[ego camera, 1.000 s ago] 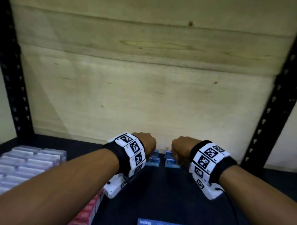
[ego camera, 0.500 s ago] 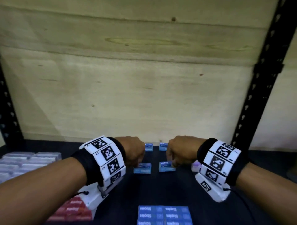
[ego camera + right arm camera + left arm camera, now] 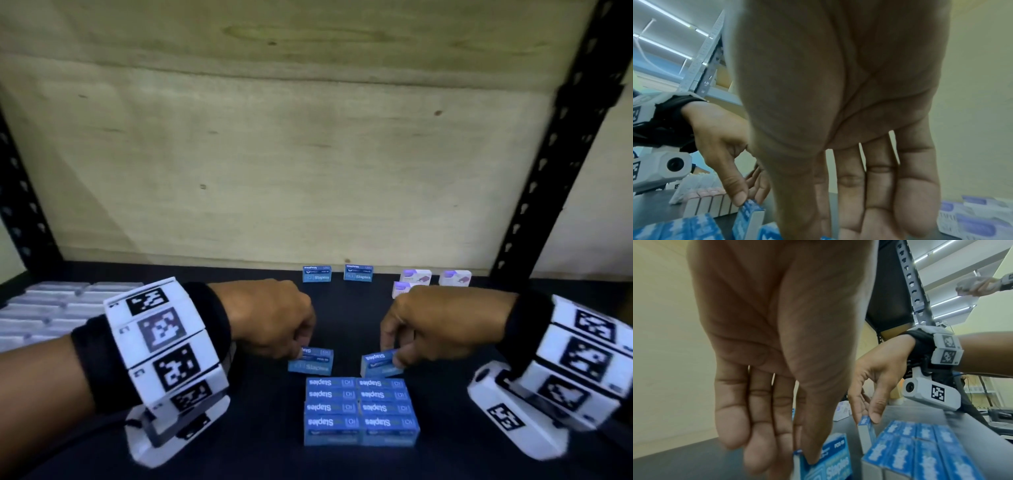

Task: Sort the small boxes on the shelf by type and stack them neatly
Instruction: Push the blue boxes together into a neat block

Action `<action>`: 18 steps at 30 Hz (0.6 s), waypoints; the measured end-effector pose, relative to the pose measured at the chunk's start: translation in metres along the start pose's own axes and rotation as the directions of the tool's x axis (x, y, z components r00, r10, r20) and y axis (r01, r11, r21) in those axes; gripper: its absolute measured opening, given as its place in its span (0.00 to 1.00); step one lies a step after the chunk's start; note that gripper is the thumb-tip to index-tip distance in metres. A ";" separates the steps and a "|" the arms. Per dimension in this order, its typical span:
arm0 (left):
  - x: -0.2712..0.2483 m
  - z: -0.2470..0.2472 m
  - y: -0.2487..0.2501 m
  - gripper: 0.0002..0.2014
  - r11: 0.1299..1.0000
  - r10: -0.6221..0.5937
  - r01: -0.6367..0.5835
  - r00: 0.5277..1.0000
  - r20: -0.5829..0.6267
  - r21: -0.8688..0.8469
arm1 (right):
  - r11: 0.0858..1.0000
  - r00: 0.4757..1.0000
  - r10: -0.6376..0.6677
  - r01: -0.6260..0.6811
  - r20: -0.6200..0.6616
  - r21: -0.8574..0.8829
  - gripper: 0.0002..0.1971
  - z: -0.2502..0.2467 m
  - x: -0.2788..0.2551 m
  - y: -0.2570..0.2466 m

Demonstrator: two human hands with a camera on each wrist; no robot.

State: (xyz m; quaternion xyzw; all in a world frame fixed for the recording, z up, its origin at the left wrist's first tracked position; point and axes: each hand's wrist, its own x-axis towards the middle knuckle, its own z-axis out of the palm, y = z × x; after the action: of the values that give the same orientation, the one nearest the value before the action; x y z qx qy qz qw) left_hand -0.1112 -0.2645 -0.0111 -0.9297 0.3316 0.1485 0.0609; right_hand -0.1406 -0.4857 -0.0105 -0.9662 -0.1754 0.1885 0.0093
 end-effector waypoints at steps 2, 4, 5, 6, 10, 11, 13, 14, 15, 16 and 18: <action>-0.005 0.000 0.003 0.08 1.000 0.000 0.000 1.000 0.011 -0.001 | 1.000 1.000 -0.002 0.001 0.022 0.030 0.03 0.002 -0.004 0.002; -0.007 0.000 0.004 0.08 1.000 0.005 -0.005 1.000 0.022 -0.005 | 0.999 0.999 -0.011 0.009 0.037 0.044 0.03 0.003 -0.007 0.004; -0.008 0.000 0.004 0.07 1.000 0.006 -0.006 1.000 0.029 -0.011 | 0.999 0.999 -0.013 0.011 0.041 0.051 0.03 0.003 -0.009 0.004; -0.009 0.001 0.004 0.07 1.000 0.008 -0.007 0.999 0.036 -0.017 | 0.998 0.999 -0.015 0.013 0.046 0.059 0.03 0.004 -0.011 0.005; -0.012 0.002 0.003 0.06 0.999 0.028 -0.027 0.999 0.032 -0.047 | 0.997 0.998 -0.033 0.028 0.059 0.072 0.06 0.006 -0.017 0.005; -0.013 0.003 0.002 0.05 0.997 0.040 -0.038 0.999 0.026 -0.064 | 0.996 0.997 -0.037 0.031 0.066 0.083 0.07 0.007 -0.018 0.005; -0.013 0.003 0.002 0.05 0.994 0.056 -0.055 0.998 0.016 -0.092 | 0.994 0.996 -0.047 0.039 0.078 0.101 0.07 0.007 -0.019 0.005; -0.013 0.003 0.002 0.05 0.993 0.057 -0.055 0.998 0.017 -0.101 | 0.994 0.996 -0.051 0.042 0.079 0.105 0.07 0.007 -0.019 0.004; -0.012 0.003 0.003 0.05 0.993 0.058 -0.055 0.998 0.019 -0.107 | 0.993 0.996 -0.054 0.045 0.076 0.106 0.08 0.007 -0.019 0.003; -0.012 0.003 0.003 0.05 0.992 0.059 -0.056 0.998 0.022 -0.116 | 0.993 0.996 -0.056 0.049 0.069 0.106 0.08 0.007 -0.019 0.003; -0.012 0.003 0.004 0.06 0.989 0.063 -0.058 0.998 0.028 -0.137 | 0.993 0.996 -0.062 0.056 0.058 0.101 0.07 0.009 -0.018 0.001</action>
State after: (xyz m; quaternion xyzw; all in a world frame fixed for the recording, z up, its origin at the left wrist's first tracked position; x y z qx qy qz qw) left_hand -0.1233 -0.2603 -0.0107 -0.9186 0.3478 0.1876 -0.0017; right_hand -0.1588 -0.4928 -0.0122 -0.9528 -0.1944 0.2260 0.0576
